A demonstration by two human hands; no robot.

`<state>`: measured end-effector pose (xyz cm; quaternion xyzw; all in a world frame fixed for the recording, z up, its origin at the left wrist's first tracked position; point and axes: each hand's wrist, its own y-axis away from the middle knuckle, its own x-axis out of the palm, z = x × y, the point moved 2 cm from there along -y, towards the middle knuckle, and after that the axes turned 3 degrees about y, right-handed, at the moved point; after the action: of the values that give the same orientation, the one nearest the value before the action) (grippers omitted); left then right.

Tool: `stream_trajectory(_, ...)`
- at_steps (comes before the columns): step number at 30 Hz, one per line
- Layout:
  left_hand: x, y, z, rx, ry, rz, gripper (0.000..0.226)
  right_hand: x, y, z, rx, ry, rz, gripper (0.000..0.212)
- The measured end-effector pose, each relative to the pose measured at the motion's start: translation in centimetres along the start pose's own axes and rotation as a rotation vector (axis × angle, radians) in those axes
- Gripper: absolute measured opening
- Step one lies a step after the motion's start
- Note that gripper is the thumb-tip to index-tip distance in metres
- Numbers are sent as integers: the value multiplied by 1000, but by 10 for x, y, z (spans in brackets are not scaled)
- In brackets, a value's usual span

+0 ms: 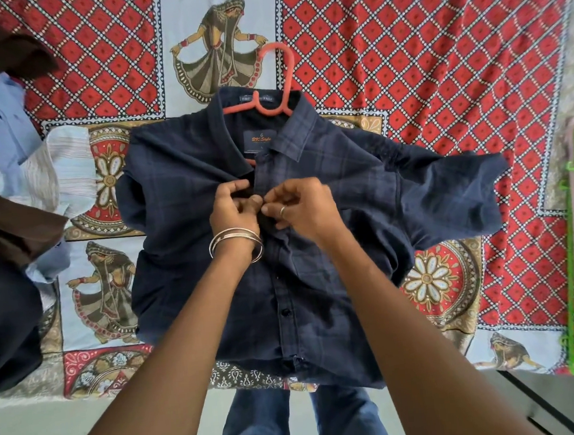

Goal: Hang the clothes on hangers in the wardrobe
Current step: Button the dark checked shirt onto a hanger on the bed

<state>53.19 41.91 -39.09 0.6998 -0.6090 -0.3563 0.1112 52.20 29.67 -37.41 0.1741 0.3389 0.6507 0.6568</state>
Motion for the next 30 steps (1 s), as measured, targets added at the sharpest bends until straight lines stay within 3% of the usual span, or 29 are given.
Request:
stream_trajectory(5,0,3,-3,-86,82,56,41,-4,7,-4,-7,32,-107,7)
stream_trajectory(8,-4,10,-4,-53,55,114,56,-5,9,-5,50,-75,-117,13)
stream_trajectory(11,-9,11,-6,97,-114,112,56,0,8,-6,119,-107,-84,18)
stream_trajectory(15,-8,12,-12,255,-240,92,52,-8,0,0,137,78,-7,14)
stream_trajectory(19,-8,10,-10,129,-189,25,48,-10,-3,4,162,119,121,18)
stream_trajectory(22,-3,11,-15,116,-490,102,45,-12,4,-11,238,33,178,22)
stream_trajectory(25,-14,7,-37,312,-716,-11,36,-21,9,-5,33,363,-37,11)
stream_trajectory(27,-26,-4,-59,539,-677,-128,29,-29,10,19,-185,358,-219,7)
stream_trajectory(30,-22,-25,-80,816,-864,-15,35,-31,0,43,-511,462,-395,20)
